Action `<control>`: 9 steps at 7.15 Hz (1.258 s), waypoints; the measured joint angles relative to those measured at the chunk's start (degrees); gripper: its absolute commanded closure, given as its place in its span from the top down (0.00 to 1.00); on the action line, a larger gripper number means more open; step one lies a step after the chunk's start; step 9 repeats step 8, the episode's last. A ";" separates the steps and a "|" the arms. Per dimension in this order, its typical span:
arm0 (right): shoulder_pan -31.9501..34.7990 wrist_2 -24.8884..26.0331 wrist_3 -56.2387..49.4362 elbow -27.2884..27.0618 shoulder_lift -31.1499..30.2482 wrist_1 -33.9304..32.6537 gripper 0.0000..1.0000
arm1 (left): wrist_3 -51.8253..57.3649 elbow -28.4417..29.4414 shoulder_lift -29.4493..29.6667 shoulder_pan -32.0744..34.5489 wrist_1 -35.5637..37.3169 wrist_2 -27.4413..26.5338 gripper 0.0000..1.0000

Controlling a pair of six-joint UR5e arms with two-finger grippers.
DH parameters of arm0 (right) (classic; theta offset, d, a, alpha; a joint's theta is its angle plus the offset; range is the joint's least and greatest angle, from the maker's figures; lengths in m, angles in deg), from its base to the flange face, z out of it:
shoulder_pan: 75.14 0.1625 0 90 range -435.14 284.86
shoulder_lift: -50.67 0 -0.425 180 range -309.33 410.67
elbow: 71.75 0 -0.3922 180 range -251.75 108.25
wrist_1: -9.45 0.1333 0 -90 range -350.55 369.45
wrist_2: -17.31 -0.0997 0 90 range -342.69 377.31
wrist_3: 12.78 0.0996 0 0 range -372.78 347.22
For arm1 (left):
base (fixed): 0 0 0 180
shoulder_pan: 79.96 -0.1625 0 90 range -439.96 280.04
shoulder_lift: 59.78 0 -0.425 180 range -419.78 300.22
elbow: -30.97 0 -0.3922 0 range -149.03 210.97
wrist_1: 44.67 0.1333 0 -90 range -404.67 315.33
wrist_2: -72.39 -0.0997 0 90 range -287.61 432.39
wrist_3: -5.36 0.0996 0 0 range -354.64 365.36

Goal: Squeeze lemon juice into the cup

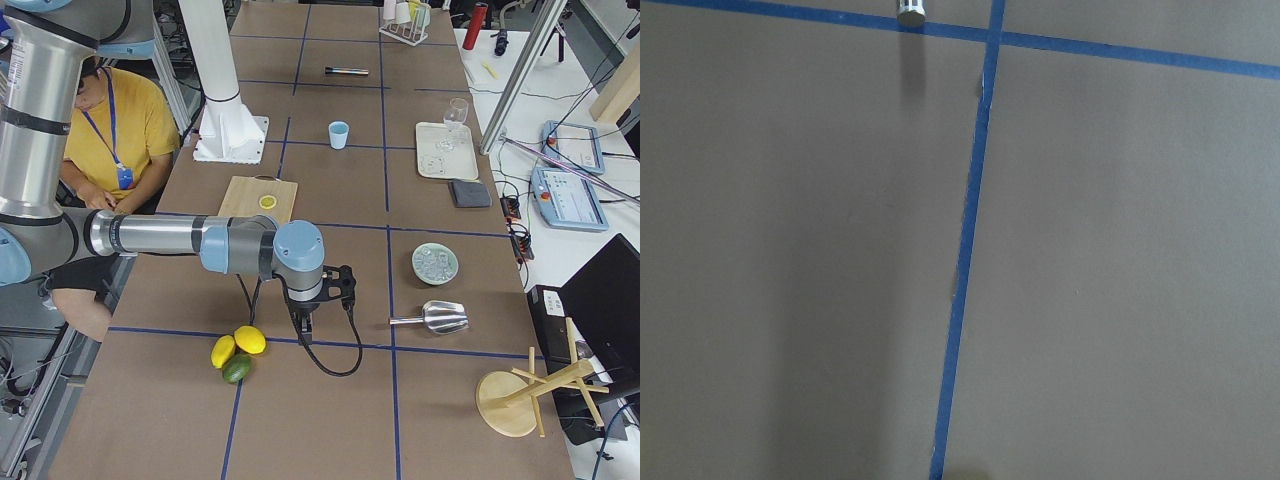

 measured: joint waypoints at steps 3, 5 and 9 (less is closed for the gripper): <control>-0.24 -0.09 0.22 -0.05 -0.06 0.86 1.00 | 0.00 0.05 0.00 0.00 0.03 0.01 1.00; -0.25 -0.15 0.34 -0.06 -0.10 2.00 1.00 | 0.00 0.00 0.00 0.01 -0.03 0.09 1.00; -0.25 -0.16 0.38 -0.06 -0.04 2.21 1.00 | 0.00 -0.02 0.00 -0.06 -0.24 0.18 1.00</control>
